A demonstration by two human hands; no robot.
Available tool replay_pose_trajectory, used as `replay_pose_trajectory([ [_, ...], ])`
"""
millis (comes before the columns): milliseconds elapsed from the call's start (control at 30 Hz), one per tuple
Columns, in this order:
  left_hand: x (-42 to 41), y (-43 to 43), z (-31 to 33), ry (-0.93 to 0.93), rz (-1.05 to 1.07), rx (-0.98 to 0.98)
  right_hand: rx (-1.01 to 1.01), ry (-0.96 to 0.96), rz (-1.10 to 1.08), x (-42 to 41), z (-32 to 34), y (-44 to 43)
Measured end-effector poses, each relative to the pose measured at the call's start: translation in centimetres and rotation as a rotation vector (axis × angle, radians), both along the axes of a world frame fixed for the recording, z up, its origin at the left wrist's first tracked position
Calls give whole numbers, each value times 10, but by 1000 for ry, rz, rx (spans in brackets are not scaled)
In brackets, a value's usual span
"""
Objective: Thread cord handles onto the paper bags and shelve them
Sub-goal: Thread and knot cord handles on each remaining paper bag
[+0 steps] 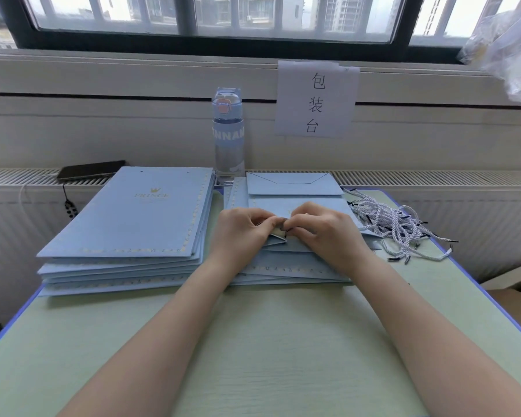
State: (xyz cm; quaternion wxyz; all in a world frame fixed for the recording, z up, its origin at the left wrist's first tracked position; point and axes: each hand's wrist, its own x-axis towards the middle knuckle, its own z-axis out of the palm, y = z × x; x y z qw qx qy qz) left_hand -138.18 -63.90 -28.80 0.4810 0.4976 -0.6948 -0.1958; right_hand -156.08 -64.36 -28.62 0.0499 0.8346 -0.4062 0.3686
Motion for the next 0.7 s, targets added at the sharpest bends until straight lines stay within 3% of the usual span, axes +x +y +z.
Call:
replay_pose_trajectory([
  [267, 1, -1, 0, -24, 16, -32, 20, -167, 160, -9, 4, -1],
  [333, 3, -2, 1, -9, 21, -35, 62, -162, 137, -11, 7, -1],
  [467, 7, -3, 6, -7, 12, -58, 356, -128, 31, -26, 12, -2],
  [700, 22, -9, 13, 131, 175, -102, 323, -359, -39, -57, 30, -2],
])
